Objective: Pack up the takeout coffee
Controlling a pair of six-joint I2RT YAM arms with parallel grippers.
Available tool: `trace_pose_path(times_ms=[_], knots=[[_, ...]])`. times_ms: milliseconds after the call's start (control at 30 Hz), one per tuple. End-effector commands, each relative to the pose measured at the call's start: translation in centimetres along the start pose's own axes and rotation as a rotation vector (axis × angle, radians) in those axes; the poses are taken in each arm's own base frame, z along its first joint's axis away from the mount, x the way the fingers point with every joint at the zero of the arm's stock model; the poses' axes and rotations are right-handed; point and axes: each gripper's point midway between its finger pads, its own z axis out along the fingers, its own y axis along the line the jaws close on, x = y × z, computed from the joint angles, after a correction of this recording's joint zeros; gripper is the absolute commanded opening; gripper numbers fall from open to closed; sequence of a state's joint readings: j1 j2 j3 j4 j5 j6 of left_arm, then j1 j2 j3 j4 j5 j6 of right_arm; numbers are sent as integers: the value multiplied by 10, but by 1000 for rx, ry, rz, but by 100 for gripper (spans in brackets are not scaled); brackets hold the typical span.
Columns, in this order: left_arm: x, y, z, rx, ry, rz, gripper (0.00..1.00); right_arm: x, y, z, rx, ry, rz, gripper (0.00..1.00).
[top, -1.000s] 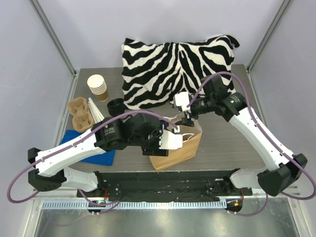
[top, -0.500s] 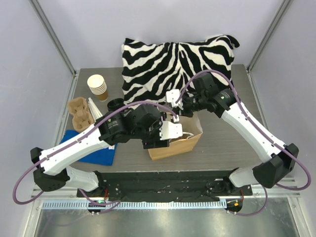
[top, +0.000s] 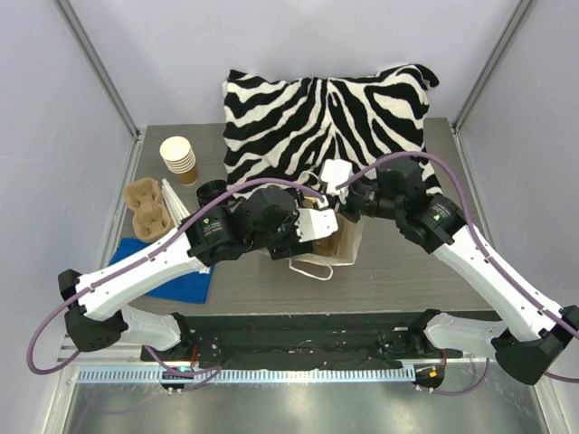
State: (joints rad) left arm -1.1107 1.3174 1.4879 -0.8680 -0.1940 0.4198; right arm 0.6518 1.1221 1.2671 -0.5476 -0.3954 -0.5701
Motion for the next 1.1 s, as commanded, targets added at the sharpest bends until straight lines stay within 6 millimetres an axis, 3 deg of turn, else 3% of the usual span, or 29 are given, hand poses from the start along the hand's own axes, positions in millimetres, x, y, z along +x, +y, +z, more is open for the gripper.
trace_pose_path(times_ms=[0, 333, 567, 900, 1067], knots=[[-5, 9, 4, -72, -47, -6, 2, -21, -3, -8, 139, -61, 98, 1], [20, -29, 15, -32, -18, 72, 1, -23, 15, -12, 206, -55, 238, 1], [18, -50, 11, -10, -62, 140, 1, -28, 38, -15, 164, -64, 368, 1], [9, -55, 18, -57, -95, 216, 0, -35, 55, -13, 92, -60, 514, 1], [11, -63, 21, -48, -88, 259, 0, -35, 53, -12, 105, -59, 534, 1]])
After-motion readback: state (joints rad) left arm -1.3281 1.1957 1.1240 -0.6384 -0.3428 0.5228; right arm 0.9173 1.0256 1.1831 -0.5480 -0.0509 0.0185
